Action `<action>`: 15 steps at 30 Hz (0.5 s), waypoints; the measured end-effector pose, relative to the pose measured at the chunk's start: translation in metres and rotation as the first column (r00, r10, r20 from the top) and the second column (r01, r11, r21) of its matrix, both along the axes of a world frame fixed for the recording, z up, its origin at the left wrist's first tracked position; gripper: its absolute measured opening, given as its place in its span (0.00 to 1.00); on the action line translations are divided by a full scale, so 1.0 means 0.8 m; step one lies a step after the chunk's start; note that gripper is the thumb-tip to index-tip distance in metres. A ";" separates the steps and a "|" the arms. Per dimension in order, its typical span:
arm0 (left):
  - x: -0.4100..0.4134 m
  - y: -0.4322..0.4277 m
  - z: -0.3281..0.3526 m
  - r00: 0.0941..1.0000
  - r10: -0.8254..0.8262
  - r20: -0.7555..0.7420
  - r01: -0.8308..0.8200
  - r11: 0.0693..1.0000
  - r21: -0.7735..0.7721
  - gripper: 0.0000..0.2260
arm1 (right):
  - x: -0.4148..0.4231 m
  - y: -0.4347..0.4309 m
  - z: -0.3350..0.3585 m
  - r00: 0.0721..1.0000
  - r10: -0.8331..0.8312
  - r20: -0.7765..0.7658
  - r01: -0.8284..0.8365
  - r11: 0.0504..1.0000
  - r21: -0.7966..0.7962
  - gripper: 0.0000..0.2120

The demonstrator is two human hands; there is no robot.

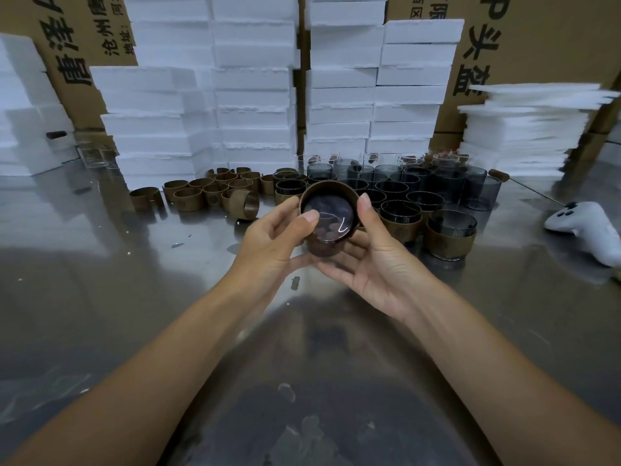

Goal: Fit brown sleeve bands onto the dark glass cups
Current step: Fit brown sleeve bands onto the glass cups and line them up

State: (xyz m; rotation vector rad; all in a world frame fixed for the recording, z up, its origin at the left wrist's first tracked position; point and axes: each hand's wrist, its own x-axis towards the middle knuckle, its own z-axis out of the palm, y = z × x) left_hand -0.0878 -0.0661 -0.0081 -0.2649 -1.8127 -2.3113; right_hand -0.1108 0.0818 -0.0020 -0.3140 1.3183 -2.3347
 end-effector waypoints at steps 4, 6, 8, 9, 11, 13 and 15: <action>0.000 -0.002 0.002 0.988 -0.143 0.056 0.142 0.989 0.032 0.24 | 0.000 0.002 0.000 0.999 -0.011 -0.041 0.014 0.996 0.083 0.33; 0.000 -0.006 0.002 0.980 -0.195 0.045 0.194 0.980 0.035 0.29 | 0.001 0.001 0.001 0.997 -0.035 -0.065 0.042 0.993 0.112 0.33; -0.002 -0.010 0.001 0.979 -0.201 0.028 0.201 0.979 0.022 0.33 | 0.003 0.000 0.003 0.996 -0.054 -0.076 0.062 0.992 0.108 0.30; -0.003 -0.011 0.001 0.981 -0.194 0.023 0.194 0.981 0.012 0.32 | 0.004 -0.001 0.003 0.996 -0.062 -0.070 0.069 0.993 0.099 0.29; -0.004 -0.012 0.000 0.982 -0.188 0.021 0.188 0.982 0.011 0.32 | 0.005 -0.002 0.004 0.996 -0.076 -0.044 0.080 0.993 0.082 0.29; -0.006 -0.013 -0.001 0.984 -0.176 0.011 0.176 0.984 0.019 0.32 | 0.007 -0.004 0.003 0.996 -0.087 0.004 0.086 0.995 0.051 0.31; -0.005 -0.011 -0.001 0.985 -0.170 -0.007 0.170 0.985 0.025 0.34 | 0.009 -0.005 0.004 0.994 -0.085 0.065 0.085 0.996 -0.009 0.31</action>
